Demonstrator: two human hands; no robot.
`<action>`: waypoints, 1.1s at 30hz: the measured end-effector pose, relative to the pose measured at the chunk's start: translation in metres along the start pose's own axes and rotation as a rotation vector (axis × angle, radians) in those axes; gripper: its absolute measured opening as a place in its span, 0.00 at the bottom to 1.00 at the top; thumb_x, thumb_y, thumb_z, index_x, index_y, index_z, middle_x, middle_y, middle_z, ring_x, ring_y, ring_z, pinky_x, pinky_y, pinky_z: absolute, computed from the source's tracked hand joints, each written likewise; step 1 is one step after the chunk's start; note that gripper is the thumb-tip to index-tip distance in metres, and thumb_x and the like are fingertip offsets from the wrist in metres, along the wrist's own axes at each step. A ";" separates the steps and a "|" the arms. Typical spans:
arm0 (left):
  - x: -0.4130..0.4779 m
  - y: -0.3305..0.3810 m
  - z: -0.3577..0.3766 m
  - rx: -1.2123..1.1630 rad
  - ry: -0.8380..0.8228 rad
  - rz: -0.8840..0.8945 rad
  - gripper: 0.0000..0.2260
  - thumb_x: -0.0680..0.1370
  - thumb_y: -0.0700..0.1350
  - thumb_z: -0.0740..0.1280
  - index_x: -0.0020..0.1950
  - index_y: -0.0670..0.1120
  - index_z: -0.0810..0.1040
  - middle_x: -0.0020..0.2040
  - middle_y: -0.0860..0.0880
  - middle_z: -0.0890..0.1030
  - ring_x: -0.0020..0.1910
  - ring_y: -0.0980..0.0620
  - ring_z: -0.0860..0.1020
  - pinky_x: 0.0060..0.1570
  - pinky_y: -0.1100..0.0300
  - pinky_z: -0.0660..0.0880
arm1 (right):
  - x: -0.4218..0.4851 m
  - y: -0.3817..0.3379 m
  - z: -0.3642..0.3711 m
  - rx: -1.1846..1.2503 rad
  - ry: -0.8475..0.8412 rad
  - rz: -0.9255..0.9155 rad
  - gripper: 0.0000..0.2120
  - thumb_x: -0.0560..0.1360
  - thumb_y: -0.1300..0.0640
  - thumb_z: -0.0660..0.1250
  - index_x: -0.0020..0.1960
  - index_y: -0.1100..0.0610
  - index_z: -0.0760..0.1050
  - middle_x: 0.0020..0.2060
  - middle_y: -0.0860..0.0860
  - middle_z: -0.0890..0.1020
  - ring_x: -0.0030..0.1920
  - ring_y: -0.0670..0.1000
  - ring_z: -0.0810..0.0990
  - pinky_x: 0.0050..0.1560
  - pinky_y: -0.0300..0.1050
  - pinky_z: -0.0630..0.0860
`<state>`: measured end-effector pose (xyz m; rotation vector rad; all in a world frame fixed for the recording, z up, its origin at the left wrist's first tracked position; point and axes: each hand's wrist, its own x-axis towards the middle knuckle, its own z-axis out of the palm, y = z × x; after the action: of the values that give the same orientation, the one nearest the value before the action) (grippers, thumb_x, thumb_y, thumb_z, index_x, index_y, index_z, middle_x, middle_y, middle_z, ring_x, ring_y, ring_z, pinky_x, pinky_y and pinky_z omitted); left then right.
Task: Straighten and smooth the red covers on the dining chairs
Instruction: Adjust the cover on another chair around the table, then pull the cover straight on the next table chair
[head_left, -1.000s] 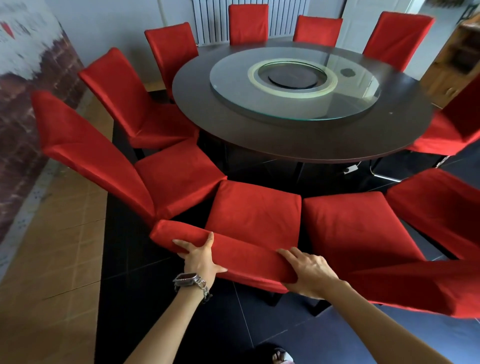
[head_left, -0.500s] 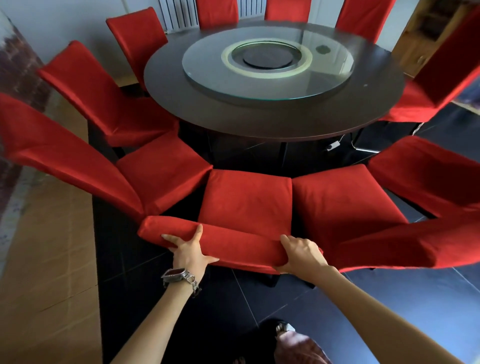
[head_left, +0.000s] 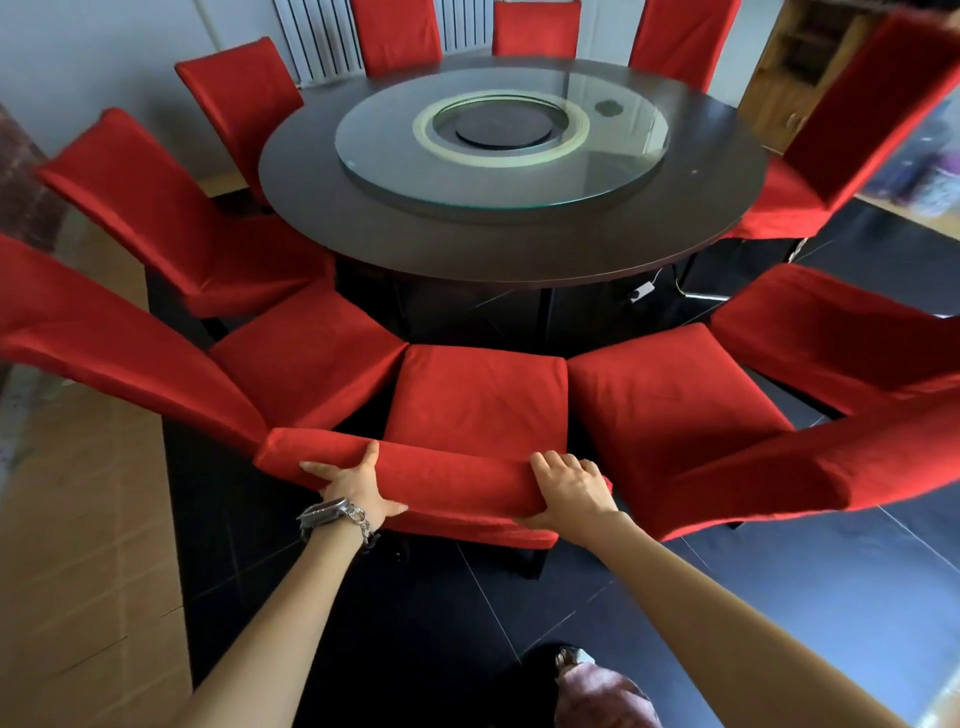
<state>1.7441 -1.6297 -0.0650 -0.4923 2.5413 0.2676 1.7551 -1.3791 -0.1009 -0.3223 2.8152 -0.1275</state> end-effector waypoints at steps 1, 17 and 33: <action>-0.002 -0.001 -0.002 0.038 -0.029 0.013 0.45 0.73 0.54 0.72 0.78 0.57 0.43 0.68 0.23 0.33 0.63 0.34 0.74 0.64 0.51 0.71 | -0.002 0.000 -0.001 0.010 -0.015 0.020 0.39 0.68 0.34 0.69 0.70 0.54 0.61 0.64 0.50 0.71 0.66 0.54 0.68 0.67 0.52 0.63; -0.040 0.044 -0.054 0.272 -0.055 0.468 0.26 0.80 0.57 0.60 0.74 0.46 0.64 0.72 0.45 0.68 0.68 0.46 0.70 0.64 0.57 0.67 | -0.078 0.071 -0.039 0.297 -0.050 0.322 0.26 0.79 0.42 0.60 0.72 0.52 0.65 0.76 0.55 0.55 0.76 0.55 0.51 0.71 0.55 0.61; -0.152 0.225 0.024 0.091 0.158 0.691 0.08 0.77 0.48 0.61 0.39 0.52 0.76 0.33 0.55 0.81 0.31 0.56 0.79 0.43 0.58 0.79 | -0.211 0.258 -0.070 0.315 0.082 0.365 0.12 0.78 0.59 0.58 0.57 0.58 0.77 0.54 0.56 0.80 0.54 0.56 0.78 0.53 0.46 0.73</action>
<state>1.7862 -1.3728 0.0169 0.4354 2.7800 0.3643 1.8761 -1.0757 -0.0054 0.2720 2.8167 -0.5025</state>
